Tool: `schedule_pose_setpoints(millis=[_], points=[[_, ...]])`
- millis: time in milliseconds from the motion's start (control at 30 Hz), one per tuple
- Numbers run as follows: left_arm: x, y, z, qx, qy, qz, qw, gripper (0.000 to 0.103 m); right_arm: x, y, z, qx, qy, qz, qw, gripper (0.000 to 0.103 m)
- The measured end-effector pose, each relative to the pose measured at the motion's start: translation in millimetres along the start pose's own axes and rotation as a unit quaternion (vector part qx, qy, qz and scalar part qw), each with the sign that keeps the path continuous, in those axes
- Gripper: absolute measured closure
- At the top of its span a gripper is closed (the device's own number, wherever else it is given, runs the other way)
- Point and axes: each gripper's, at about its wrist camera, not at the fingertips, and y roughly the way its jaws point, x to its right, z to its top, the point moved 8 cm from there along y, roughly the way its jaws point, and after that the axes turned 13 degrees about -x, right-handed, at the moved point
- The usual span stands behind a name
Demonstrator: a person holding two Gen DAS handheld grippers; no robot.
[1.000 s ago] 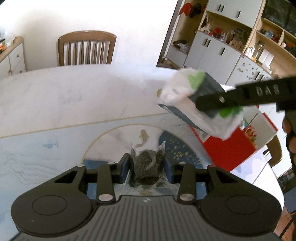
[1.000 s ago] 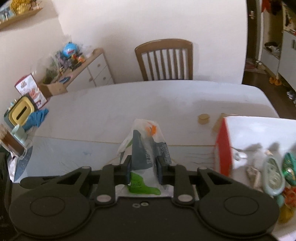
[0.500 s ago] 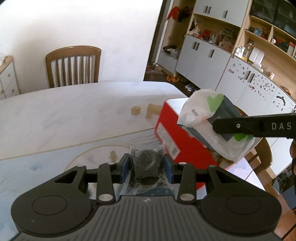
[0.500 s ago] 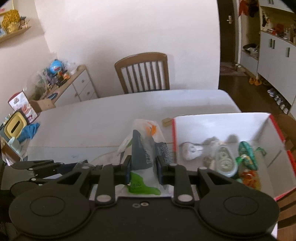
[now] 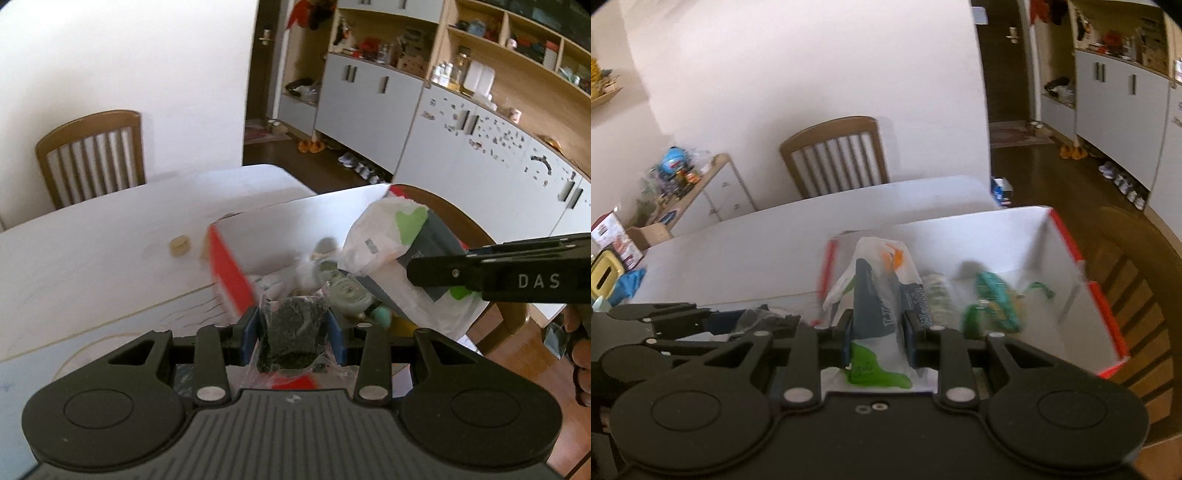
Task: Organize objects
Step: 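Carry the clear bag with left tool while right tool carries white wipes pack to box, then lower the clear bag and wipes pack into the red box and open both tools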
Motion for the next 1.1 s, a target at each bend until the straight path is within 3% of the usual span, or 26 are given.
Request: schedule_pose_setpoints(millis=[200, 367, 700, 1100], points=[[32.0, 31.9, 17.6, -0.008, 0.032, 0.016, 0.9993, 0.064, 53.5, 2.8, -1.9, 0.002, 0.030, -0.026, 0.999, 0.078], [43.8, 54.8, 25.2, -0.021, 0.040, 0.026, 0.9987, 0.064, 76.1, 10.7, -4.1, -0.001, 0.034, -0.035, 0.999, 0.078], [53.5, 90.0, 36.5, -0.046, 0.049, 0.046, 0.9967, 0.064, 90.8, 37.1, 1.7, -0.004, 0.029, -0.044, 0.999, 0.078], [51.3, 116.6, 36.1, -0.081, 0.029, 0.032, 0.9958, 0.064, 93.8, 60.8, -6.0, -0.034, 0.017, -0.033, 0.999, 0.072]])
